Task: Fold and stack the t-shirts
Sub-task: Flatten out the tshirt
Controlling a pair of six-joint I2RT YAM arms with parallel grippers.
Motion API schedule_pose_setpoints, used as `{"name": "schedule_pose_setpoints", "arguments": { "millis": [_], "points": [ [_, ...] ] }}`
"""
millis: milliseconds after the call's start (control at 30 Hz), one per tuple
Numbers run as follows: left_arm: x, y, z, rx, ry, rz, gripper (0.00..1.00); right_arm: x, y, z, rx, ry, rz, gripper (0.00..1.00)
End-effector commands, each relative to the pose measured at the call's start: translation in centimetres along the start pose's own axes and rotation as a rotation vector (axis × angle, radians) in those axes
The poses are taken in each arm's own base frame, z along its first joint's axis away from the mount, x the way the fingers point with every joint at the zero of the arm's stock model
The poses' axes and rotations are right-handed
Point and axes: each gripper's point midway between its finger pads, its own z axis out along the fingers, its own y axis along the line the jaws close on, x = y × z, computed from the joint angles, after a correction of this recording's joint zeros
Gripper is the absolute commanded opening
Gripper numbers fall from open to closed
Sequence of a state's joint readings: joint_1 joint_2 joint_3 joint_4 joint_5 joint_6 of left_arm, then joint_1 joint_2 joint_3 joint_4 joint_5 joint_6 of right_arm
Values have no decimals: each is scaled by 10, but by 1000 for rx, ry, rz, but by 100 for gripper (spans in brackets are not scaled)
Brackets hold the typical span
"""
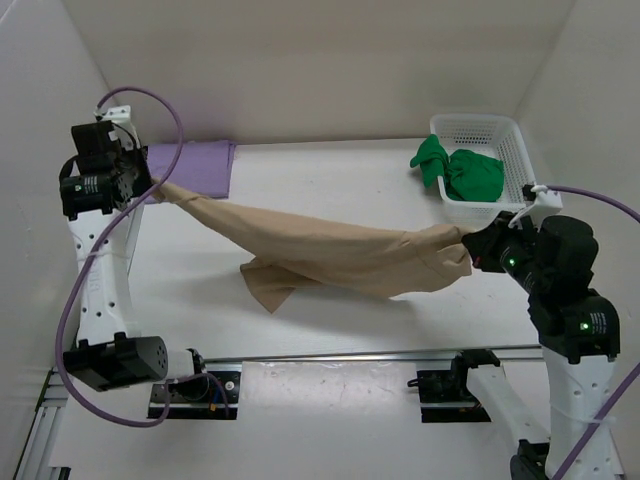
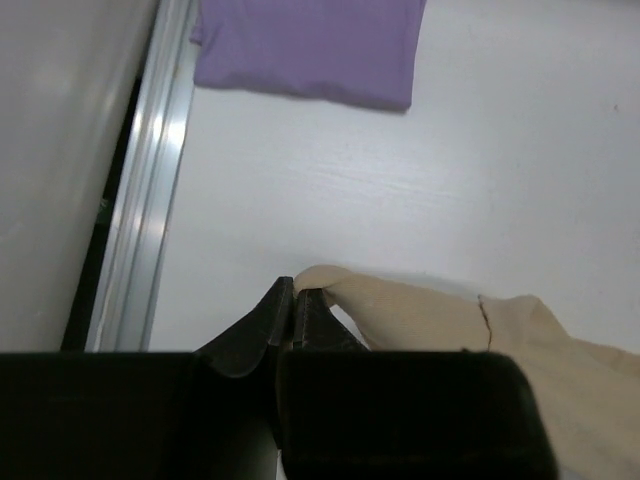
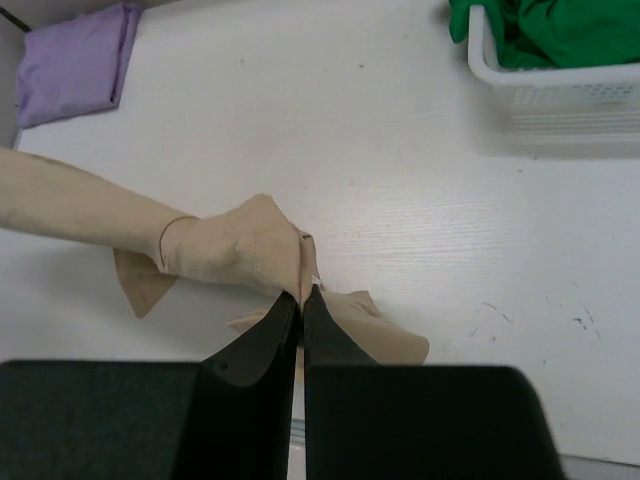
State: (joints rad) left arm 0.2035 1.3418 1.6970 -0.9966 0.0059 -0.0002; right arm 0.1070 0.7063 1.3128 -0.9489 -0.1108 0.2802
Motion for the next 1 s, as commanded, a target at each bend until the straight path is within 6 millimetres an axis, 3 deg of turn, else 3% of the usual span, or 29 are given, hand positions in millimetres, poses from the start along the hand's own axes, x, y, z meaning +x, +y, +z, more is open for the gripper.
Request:
{"name": "schedule_pose_setpoints", "arguments": {
  "millis": [0, 67, 100, 167, 200, 233, 267, 300, 333, 400, 433, 467, 500, 567, 600, 633, 667, 733, 767, 800, 833, 867, 933, 967],
  "points": [
    [32, -4, 33, 34, 129, -9, 11, 15, -13, 22, 44, 67, -1, 0],
    [39, -6, 58, 52, 189, -13, 11, 22, -14, 43, 22, 94, 16, 0],
    [61, -19, 91, 76, 298, 5, 13, 28, -11, 58, -4, 137, 35, 0],
    [60, -24, 123, 49, 349, 33, 13, 28, -4, 80, -60, 146, 50, 0],
    [89, -33, 162, 51, 468, 58, 13, 38, -7, 98, -64, 195, 71, 0],
    [65, -39, 178, 46, 414, 69, 14, 39, -3, 107, -82, 205, 77, 0],
    [63, -43, 192, 38, 423, 83, 20, 33, 0, 119, -99, 178, 75, 0],
    [57, -46, 207, 10, 409, 102, 23, 40, 2, 135, -106, 216, 73, 0],
    [44, -61, 226, 17, 375, 123, 23, 38, 3, 143, -103, 218, 67, 0],
    [25, -72, 237, -4, 302, 144, 23, 42, -7, 166, -43, 262, 68, 0],
    [7, -86, 231, -3, 233, 160, 21, 29, -17, 172, 25, 229, 57, 0],
    [-3, -92, 238, -12, 163, 158, 18, 24, -30, 177, 95, 222, 68, 0],
    [-13, -94, 236, -26, 115, 157, 16, 28, -53, 183, 199, 256, 124, 0],
    [-36, -93, 230, -35, 37, 142, 16, 6, -87, 181, 330, 215, 207, 0],
    [-41, -93, 227, -34, 28, 140, 27, 1, -93, 179, 354, 200, 254, 0],
    [-39, -93, 227, -35, 36, 142, 45, 0, -97, 178, 354, 198, 267, 0],
    [-35, -100, 222, -12, 49, 150, 82, 0, -98, 181, 346, 199, 285, 0],
    [-22, -121, 208, 44, 75, 175, 94, 1, -82, 186, 258, 230, 301, 0],
    [-30, -131, 182, 81, 44, 181, 94, 3, -71, 190, 209, 243, 298, 0],
    [0, -158, 173, 145, 102, 225, 91, 12, -65, 195, 181, 280, 301, 0],
    [13, -181, 156, 237, 119, 245, 86, 20, -59, 199, 160, 302, 297, 0],
    [44, -216, 126, 321, 154, 310, 82, 27, -49, 203, 141, 326, 282, 0],
    [80, -252, 96, 411, 188, 388, 71, 36, -36, 208, 112, 343, 270, 0],
    [103, -284, 66, 499, 195, 454, 71, 42, -33, 208, 110, 356, 281, 0]
  ]
}}
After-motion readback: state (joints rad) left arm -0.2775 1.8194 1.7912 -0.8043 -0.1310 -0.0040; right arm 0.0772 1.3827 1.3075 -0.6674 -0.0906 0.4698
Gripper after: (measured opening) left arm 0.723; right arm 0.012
